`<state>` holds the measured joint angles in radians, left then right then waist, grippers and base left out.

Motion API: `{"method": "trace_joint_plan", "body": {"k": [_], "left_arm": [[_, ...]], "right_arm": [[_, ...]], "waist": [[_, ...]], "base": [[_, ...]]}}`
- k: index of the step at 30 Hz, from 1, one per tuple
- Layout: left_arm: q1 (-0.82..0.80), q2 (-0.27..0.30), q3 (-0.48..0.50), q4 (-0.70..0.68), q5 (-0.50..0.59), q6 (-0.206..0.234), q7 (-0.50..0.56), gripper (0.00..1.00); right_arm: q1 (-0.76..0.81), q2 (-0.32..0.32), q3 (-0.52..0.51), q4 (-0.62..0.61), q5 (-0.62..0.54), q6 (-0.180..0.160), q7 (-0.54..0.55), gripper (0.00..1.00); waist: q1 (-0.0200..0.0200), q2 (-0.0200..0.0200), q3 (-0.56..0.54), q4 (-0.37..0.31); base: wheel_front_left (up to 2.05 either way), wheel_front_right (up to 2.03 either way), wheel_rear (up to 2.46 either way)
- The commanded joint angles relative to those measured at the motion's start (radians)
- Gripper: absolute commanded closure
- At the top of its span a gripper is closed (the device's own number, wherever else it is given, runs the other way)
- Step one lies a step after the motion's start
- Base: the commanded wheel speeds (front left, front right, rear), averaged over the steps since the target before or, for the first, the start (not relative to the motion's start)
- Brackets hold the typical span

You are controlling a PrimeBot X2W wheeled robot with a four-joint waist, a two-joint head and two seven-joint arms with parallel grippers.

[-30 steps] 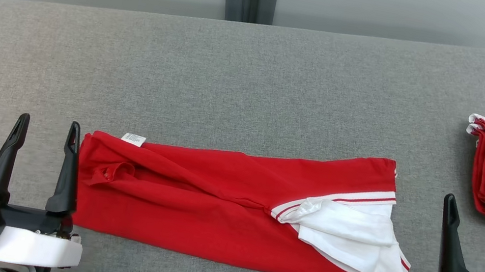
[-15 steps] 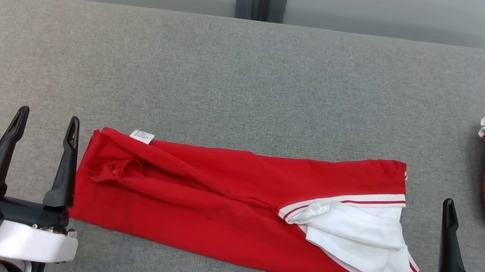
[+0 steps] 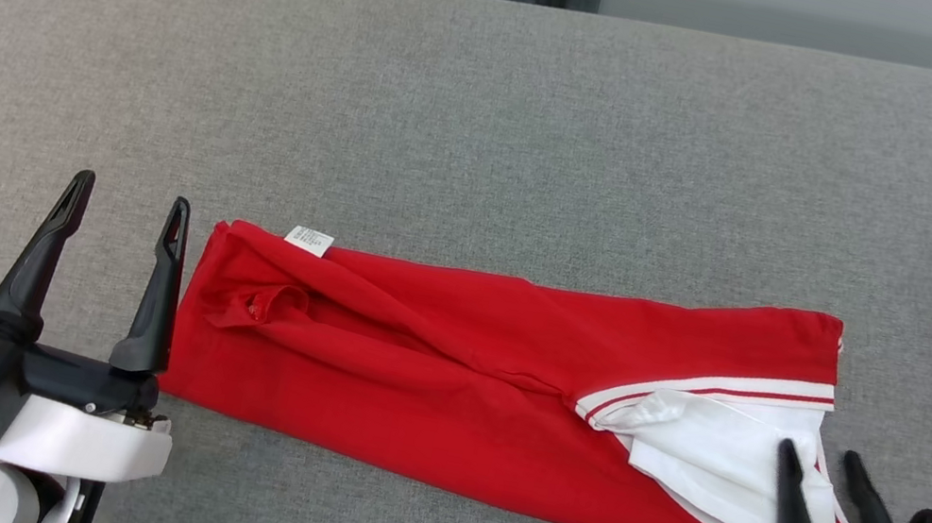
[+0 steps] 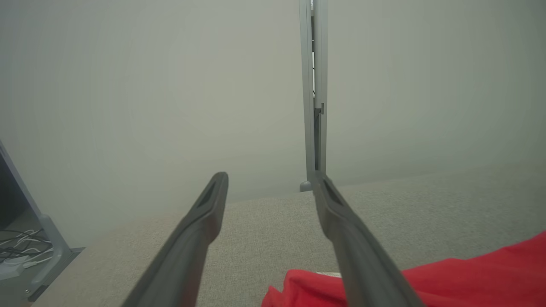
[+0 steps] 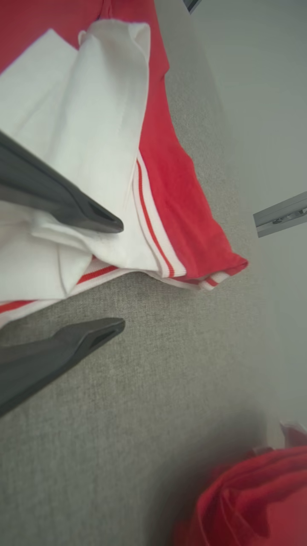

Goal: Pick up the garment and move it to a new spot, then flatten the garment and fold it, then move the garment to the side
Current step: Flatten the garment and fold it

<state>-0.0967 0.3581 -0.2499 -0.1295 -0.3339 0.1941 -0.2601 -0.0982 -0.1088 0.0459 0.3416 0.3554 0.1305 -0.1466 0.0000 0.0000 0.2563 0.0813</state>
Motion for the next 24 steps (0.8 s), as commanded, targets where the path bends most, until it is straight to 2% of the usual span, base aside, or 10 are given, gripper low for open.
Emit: {"method": "trace_joint_plan", "body": {"k": [1,6,7,8,9,10,16,24], "left_arm": [[-0.021,-0.003,0.005,0.001,0.01,-0.004,-0.003,0.0],[-0.026,-0.01,0.015,0.012,0.019,-0.026,-0.003,0.0],[-0.029,-0.009,0.018,0.013,0.02,-0.027,-0.003,0.0],[-0.031,-0.01,0.023,0.014,0.023,-0.032,-0.003,0.0],[-0.033,-0.011,0.026,0.014,0.025,-0.036,-0.003,0.0],[-0.034,-0.012,0.03,0.015,0.025,-0.037,-0.003,0.0],[-0.036,-0.015,0.061,0.012,0.038,-0.045,-0.003,0.0],[-0.036,-0.022,0.081,0.003,0.05,-0.06,-0.003,0.0]], "right_arm": [[-0.013,-0.002,0.006,0.014,0.004,0.0,-0.011,0.0],[-0.046,0.017,0.071,0.157,0.054,0.0,-0.015,0.0],[-0.046,0.021,0.092,0.18,0.063,0.002,-0.011,0.03],[-0.045,0.025,0.115,0.195,0.075,0.002,-0.013,0.58],[-0.042,0.029,0.132,0.207,0.088,0.004,-0.012,0.82],[-0.041,0.031,0.145,0.219,0.104,0.004,-0.016,1.0],[-0.077,-0.006,0.132,0.196,0.148,0.0,-0.086,1.0],[-0.064,-0.098,-0.058,0.082,0.121,0.0,-0.121,1.0]], "waist": [[0.0,0.0,0.007,0.004],[0.0,0.0,0.025,0.01],[0.0,0.0,0.027,0.011],[0.0,0.0,0.029,0.011],[0.0,0.0,0.031,0.011],[0.0,0.0,0.033,0.01],[0.0,0.0,0.038,-0.015],[0.0,0.0,0.041,-0.054]], "base": [[0.0,0.0,0.0],[0.0,0.0,0.0],[0.0,0.0,0.0],[0.0,0.0,0.0],[0.0,0.0,0.0],[0.0,0.0,0.0],[0.0,0.0,0.0],[0.0,0.0,0.0]]}}
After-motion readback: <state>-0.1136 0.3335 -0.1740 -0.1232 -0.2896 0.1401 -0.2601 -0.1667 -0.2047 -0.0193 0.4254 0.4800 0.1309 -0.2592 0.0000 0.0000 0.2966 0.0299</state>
